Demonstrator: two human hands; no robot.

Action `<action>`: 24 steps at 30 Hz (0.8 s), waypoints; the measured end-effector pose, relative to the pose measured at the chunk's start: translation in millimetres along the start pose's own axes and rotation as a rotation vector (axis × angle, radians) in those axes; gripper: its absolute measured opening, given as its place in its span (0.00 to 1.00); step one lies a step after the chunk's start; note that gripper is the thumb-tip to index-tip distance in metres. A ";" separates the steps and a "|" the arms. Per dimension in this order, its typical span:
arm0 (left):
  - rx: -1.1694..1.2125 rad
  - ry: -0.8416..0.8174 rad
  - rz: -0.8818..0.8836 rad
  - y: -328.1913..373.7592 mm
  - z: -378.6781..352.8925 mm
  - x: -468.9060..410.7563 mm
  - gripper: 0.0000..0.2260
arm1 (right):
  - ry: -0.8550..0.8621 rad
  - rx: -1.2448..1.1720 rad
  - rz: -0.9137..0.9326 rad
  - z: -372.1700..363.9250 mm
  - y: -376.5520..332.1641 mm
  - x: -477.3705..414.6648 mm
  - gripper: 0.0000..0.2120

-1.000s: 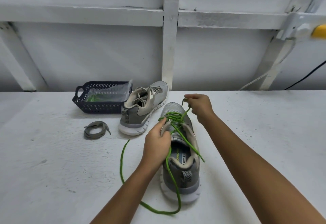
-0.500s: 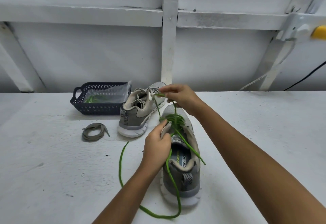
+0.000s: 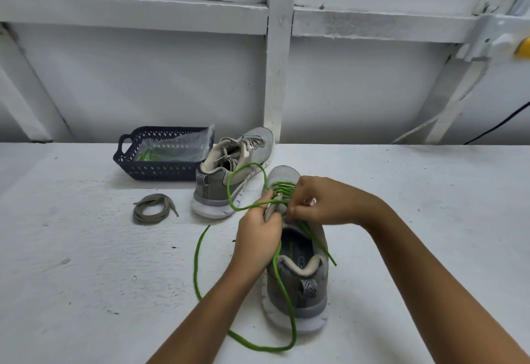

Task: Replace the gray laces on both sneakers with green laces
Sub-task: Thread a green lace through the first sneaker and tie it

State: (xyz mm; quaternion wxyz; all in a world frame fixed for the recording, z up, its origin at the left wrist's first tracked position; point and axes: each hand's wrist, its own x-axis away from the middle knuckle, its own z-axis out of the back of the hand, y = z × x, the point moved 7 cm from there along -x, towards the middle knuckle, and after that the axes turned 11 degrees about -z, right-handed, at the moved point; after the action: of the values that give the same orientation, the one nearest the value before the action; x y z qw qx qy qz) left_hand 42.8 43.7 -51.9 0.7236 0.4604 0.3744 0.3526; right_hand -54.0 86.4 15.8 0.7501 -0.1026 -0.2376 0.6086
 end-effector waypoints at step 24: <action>0.038 0.007 -0.066 4.3 -0.5 -0.1 0.13 | 0.386 0.022 -0.162 -15.1 23.3 -8.6 0.06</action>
State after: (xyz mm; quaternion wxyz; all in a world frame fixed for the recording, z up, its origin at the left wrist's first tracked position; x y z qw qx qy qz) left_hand 41.6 45.2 -48.0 0.7246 0.4604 0.3984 0.3229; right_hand -68.2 85.7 -9.5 0.8292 -0.1896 -0.0903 0.5180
